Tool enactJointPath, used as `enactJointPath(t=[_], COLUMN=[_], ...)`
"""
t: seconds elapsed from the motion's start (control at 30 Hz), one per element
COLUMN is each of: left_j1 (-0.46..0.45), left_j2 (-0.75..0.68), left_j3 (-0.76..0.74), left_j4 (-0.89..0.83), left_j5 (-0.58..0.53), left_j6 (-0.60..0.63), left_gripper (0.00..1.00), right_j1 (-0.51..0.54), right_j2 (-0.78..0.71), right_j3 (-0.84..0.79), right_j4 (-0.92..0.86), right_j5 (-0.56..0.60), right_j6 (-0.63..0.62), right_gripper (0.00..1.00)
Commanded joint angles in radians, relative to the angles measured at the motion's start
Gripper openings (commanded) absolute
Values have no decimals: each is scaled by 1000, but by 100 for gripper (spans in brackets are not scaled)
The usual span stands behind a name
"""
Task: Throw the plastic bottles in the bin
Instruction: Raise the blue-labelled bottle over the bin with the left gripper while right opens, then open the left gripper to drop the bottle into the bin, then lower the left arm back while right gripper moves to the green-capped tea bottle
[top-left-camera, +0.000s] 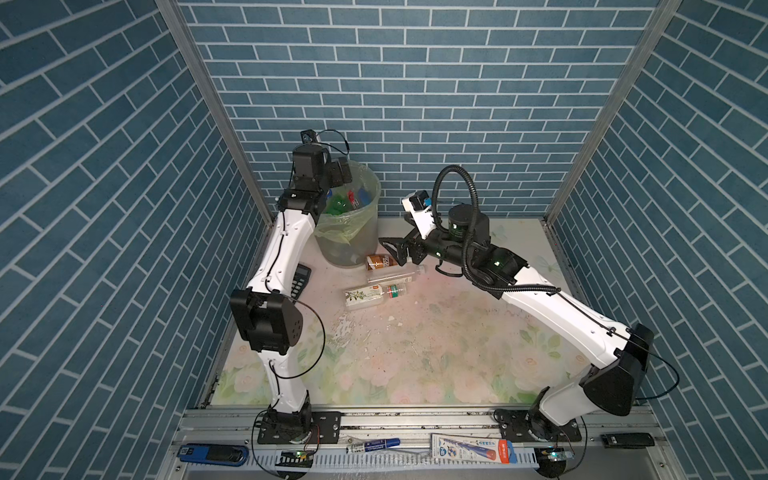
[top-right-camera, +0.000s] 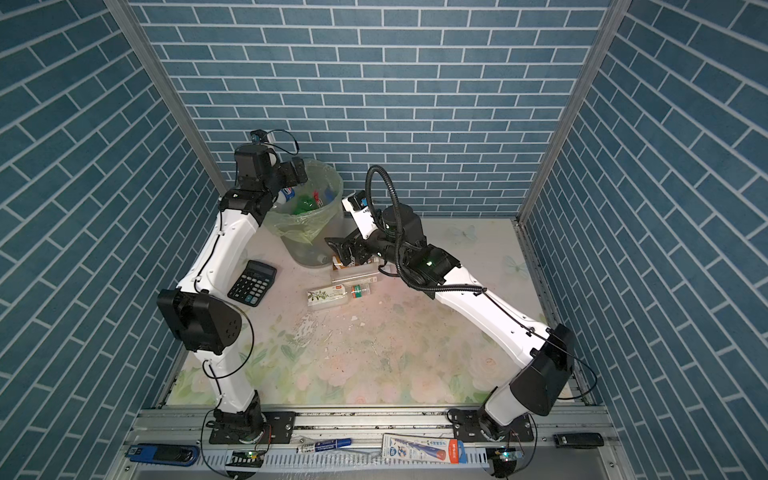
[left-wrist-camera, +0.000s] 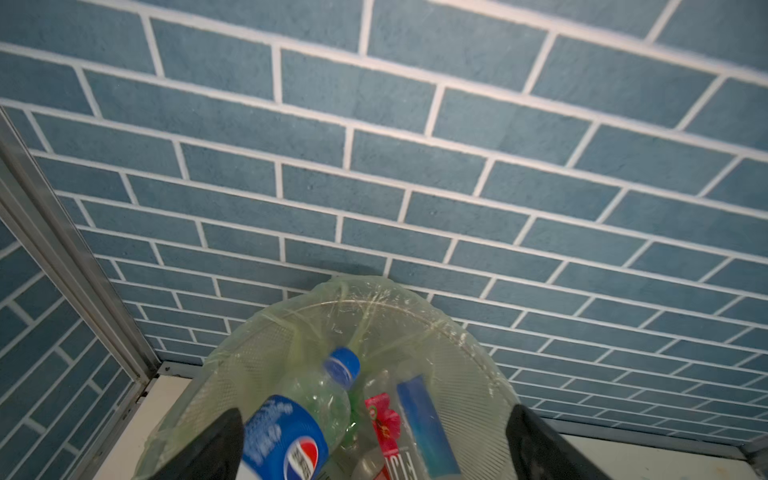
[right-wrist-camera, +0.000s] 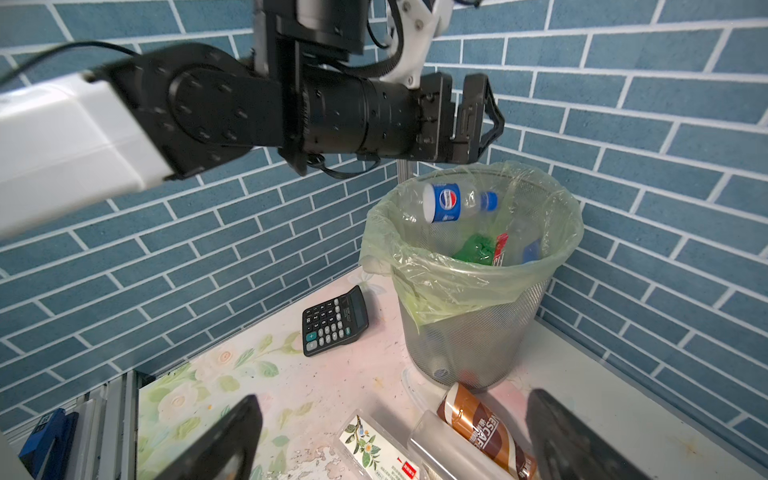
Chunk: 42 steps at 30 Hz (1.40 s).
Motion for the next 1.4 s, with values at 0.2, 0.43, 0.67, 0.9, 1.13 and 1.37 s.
enactJointPath(t=[0.2, 0.43, 0.67, 0.9, 1.13, 1.37], left_j1=[-27, -89, -129, -204, -310, -383], left_j2=[-190, -250, -386, -532, -629, -729], left_j3=[-132, -198, -418, -607, -816, -1068], left_j4=[66, 27, 83, 79, 34, 48], left_j5=[44, 97, 148, 126, 99, 51], left_j6=[-66, -141, -271, -308, -367, -464], left_gripper=[99, 99, 99, 99, 99, 99], right_j1=[-16, -19, -52, -106, -151, -157], right_j2=[13, 0, -35, -65, -30, 58], right_j3=[32, 15, -59, -158, -240, -287], right_j4=[20, 12, 8, -2, 6, 41], right_j5=[-26, 4, 33, 60, 23, -9], right_j6=[49, 52, 79, 109, 179, 204], right_gripper=[98, 99, 99, 99, 99, 99])
